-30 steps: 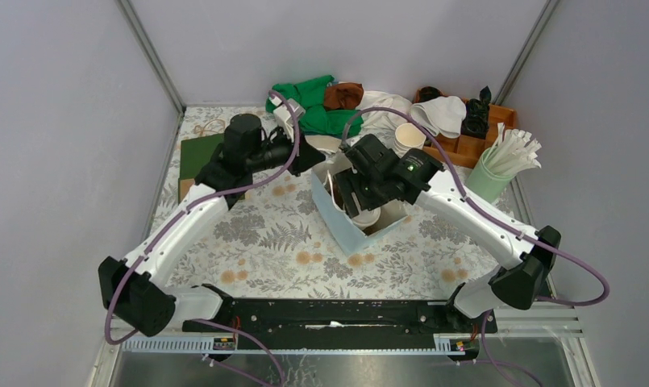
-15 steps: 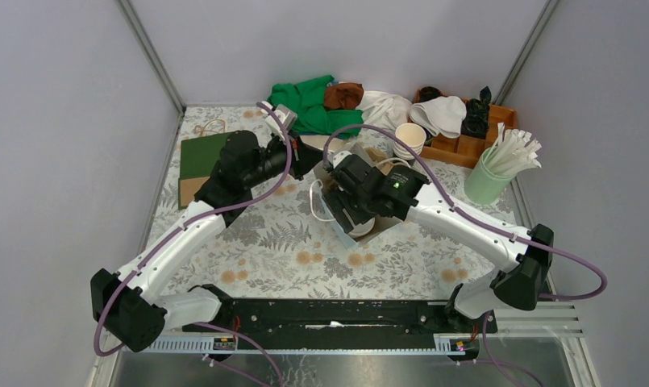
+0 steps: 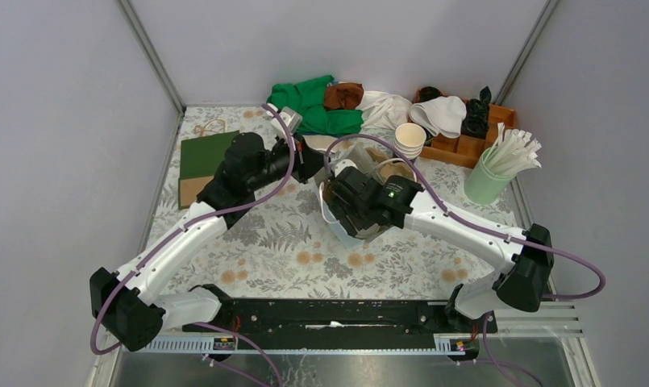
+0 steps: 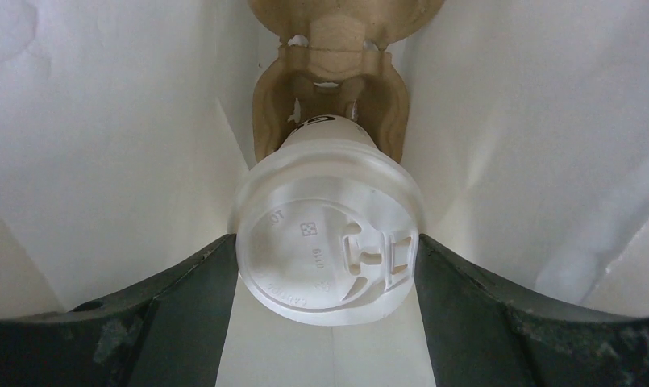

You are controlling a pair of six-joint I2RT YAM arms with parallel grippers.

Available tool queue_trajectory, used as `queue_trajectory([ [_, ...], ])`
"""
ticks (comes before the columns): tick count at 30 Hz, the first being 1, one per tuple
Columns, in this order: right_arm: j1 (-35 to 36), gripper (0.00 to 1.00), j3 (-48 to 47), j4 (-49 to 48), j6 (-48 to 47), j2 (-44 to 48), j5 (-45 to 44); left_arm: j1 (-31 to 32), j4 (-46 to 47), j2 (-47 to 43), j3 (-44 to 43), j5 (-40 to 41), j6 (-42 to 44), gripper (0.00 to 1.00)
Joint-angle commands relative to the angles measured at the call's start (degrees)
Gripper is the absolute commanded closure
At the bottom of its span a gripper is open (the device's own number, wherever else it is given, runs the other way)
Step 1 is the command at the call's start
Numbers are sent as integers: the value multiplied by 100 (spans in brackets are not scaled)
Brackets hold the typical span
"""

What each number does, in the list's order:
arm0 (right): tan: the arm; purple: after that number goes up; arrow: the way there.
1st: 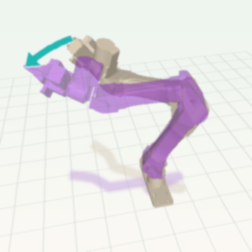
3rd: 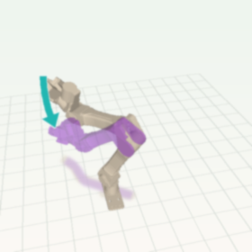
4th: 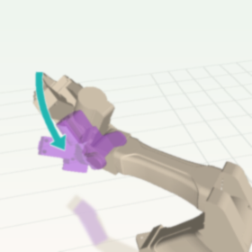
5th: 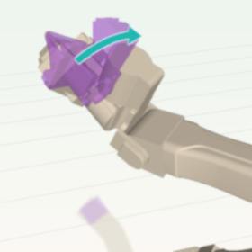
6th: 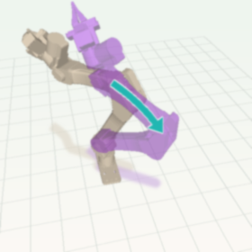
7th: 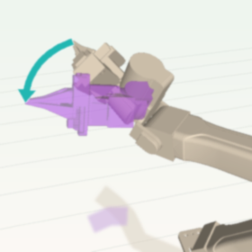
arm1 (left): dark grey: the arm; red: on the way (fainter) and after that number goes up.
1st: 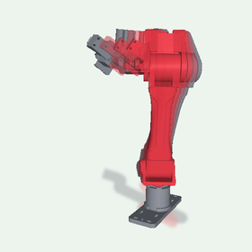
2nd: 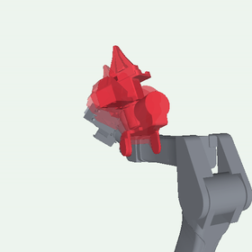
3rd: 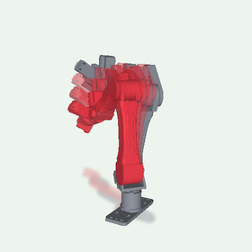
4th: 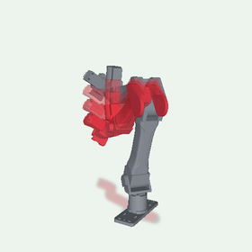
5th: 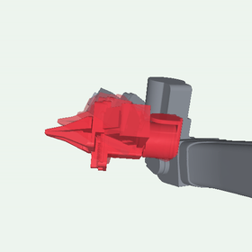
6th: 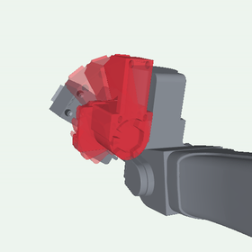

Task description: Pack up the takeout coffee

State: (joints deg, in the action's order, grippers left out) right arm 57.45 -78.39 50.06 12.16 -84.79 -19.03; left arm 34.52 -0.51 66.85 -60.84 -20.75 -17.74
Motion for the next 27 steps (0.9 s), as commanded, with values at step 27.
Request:
queue_trajectory([
  [27,-579,62,59,-323,-211,-360,1372,-58,-1239,292,-188,241,-109,100],
])
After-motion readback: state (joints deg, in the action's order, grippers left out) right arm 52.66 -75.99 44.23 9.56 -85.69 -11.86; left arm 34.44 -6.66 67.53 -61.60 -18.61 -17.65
